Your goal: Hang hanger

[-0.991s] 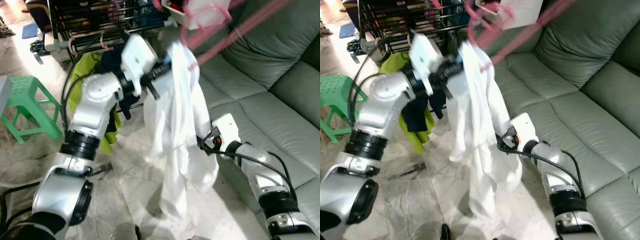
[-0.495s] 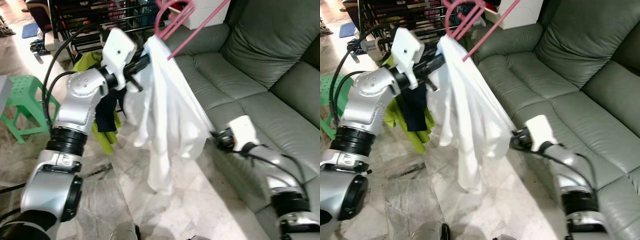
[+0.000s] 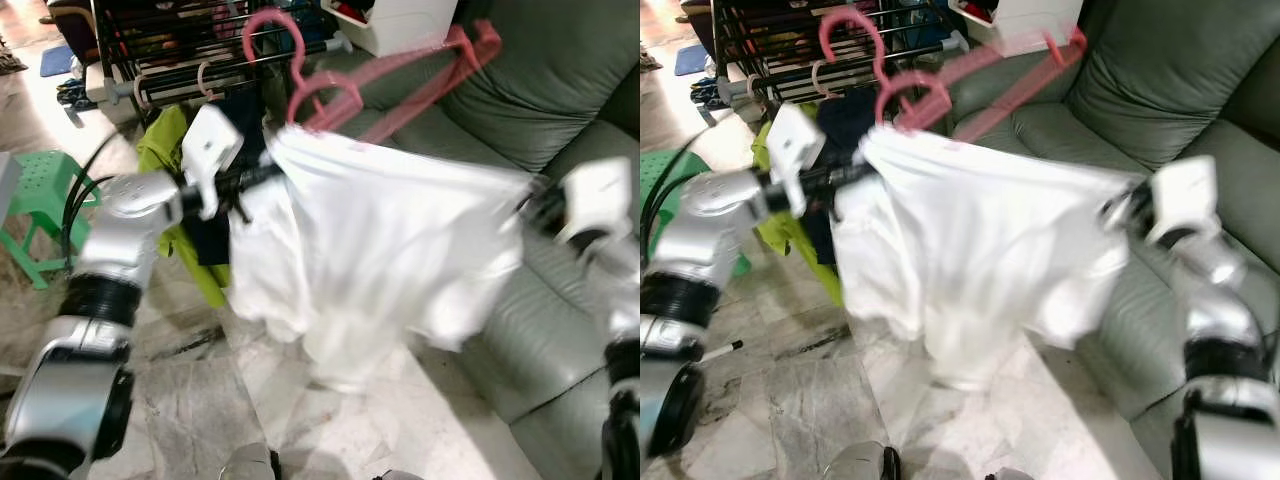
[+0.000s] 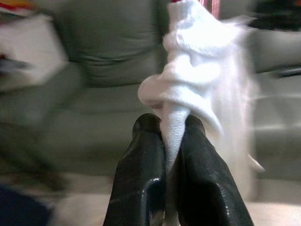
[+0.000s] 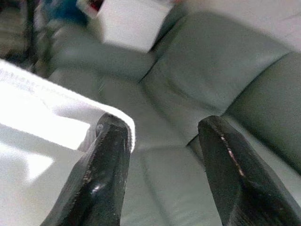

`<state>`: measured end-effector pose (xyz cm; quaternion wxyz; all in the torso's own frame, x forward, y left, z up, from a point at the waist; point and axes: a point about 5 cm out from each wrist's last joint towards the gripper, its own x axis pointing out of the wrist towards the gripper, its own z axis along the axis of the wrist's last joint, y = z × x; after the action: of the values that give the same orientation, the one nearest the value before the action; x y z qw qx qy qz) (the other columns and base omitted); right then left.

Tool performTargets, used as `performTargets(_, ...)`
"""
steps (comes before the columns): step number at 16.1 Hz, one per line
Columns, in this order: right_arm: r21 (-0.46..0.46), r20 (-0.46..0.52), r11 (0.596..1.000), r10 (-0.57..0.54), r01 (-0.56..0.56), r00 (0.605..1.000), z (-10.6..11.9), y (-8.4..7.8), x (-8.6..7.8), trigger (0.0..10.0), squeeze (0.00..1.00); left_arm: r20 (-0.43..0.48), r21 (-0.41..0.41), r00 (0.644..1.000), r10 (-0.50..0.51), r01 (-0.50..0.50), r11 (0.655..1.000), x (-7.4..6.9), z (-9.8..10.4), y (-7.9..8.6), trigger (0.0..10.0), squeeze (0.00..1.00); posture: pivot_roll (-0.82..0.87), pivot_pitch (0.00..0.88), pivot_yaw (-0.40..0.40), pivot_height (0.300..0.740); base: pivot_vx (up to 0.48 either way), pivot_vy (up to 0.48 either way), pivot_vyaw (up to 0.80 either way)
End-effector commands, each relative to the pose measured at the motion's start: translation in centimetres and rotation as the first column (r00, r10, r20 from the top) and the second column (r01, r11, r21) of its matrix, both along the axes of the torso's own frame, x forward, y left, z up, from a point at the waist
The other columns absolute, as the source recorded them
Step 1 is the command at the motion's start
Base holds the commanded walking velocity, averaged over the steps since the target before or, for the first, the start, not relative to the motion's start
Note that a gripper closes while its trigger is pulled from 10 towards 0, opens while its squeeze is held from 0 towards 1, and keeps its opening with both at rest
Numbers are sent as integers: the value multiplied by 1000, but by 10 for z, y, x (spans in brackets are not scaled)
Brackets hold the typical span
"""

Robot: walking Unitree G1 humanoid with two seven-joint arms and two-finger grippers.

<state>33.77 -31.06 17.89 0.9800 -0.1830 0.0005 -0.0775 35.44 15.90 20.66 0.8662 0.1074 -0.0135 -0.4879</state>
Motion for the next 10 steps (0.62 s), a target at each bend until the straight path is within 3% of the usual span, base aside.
performTargets(1, 31, 26, 990, -137, 136, 990, 7, -25, -6, 0, 0, -44, -65, 999, -20, 17, 998, -7, 8, 19, 0, 0, -23, 0, 12, 740, 0, 0, 0)
performTargets(3, 38, 105, 987, -160, 157, 981, 24, -23, 0, 0, 0, -230, -92, 957, -175, 158, 983, -25, -16, 13, 0, 0, -21, 0, 9, 740, 0, 0, 0)
performTargets(6, 45, 145, 986, -163, 158, 976, 31, -20, 3, 0, 0, -322, -66, 908, -266, 259, 964, -38, -38, 3, 0, 0, -24, 0, 8, 740, 0, 0, 0)
performTargets(7, 46, 150, 987, -162, 157, 975, 31, -19, 3, 0, 0, -344, -12, 896, -280, 294, 956, -42, -48, 1, 0, 0, -24, 0, 8, 740, 0, 0, 0)
performTargets(9, 52, 158, 987, -158, 151, 975, 31, -18, 3, 0, 0, -357, 102, 910, -211, 262, 960, -39, -61, 1, 0, 0, -37, 0, 14, 740, 0, 0, 0)
performTargets(10, 53, 159, 987, -158, 151, 975, 31, -18, 3, 0, 0, -358, 114, 911, -206, 262, 958, -39, -62, 1, 0, 0, -37, 0, 14, 740, 0, 0, 0)
